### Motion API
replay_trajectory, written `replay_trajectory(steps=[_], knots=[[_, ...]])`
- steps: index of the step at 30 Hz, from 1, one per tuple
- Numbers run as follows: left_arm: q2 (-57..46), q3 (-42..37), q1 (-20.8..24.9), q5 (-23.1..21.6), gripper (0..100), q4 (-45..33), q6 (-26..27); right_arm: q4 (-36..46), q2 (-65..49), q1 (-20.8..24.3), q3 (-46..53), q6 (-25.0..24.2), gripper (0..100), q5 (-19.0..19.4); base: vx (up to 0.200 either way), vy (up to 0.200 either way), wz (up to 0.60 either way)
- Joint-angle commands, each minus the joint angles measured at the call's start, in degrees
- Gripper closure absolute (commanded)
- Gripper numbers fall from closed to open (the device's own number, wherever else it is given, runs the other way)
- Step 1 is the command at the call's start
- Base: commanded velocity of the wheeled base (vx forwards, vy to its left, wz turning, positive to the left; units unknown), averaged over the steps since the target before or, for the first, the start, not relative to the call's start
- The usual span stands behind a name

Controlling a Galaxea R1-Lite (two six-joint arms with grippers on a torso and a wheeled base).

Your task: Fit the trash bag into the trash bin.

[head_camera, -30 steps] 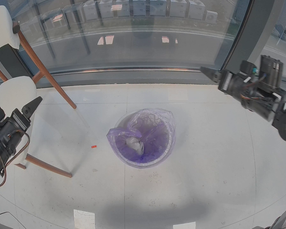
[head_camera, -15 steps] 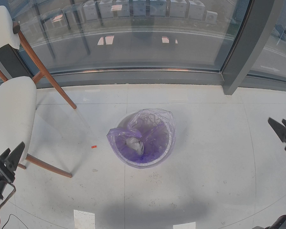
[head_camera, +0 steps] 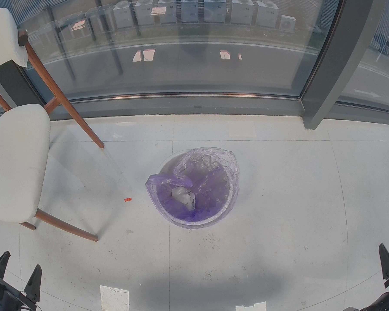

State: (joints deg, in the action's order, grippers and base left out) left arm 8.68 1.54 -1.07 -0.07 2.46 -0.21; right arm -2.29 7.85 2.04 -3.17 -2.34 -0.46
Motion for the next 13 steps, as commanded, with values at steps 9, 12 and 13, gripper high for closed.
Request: replay_trajectory(steps=[9,12,13], knots=[[-8.42,-1.54,0.98,2.27,0,-2.37,-1.02,2.2,-6.8,-1.95,3.17,1.2,0,0.11,0.0,0.0,0.0],[-8.42,-1.54,0.98,2.27,0,-2.29,-1.02,2.2,-6.8,-1.95,3.17,1.29,0,0.2,0.0,0.0,0.0],[-8.42,-1.54,0.98,2.27,0,-2.29,-1.02,2.2,-6.8,-1.95,3.17,1.2,0,-0.15,0.0,0.0,0.0]])
